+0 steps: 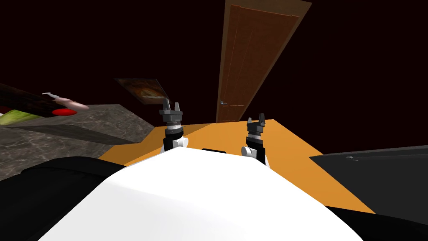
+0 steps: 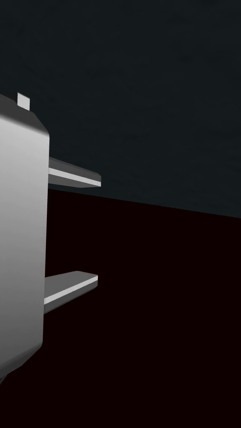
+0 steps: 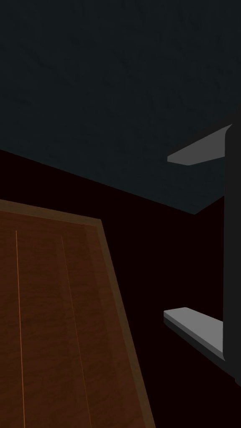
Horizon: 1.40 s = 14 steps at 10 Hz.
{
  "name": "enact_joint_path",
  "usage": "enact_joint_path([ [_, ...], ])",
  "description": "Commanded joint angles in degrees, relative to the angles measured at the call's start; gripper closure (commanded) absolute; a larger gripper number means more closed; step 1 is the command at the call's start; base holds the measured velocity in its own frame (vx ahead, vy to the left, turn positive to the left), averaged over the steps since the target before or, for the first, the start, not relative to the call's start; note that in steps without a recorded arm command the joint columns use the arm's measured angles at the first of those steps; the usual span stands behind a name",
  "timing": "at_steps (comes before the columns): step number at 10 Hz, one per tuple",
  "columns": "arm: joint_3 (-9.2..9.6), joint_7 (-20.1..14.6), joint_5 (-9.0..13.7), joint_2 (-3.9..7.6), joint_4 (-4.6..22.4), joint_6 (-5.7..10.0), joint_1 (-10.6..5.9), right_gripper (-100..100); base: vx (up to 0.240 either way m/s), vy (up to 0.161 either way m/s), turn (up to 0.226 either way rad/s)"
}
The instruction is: Pull the door open
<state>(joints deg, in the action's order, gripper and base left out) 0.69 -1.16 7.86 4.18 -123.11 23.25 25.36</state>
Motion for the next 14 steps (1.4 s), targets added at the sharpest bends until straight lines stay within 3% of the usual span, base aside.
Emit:
enact_joint_path([
  [1, -0.05, 0.22, 0.2, 0.11, 2.16, 0.59, -0.9, -100, 0.078, -0.015, 0.066],
  [14, -1.06, 1.51, 2.54, 1.5, 21.08, 5.62, -8.21, -100, 0.092, -0.018, 0.082],
])
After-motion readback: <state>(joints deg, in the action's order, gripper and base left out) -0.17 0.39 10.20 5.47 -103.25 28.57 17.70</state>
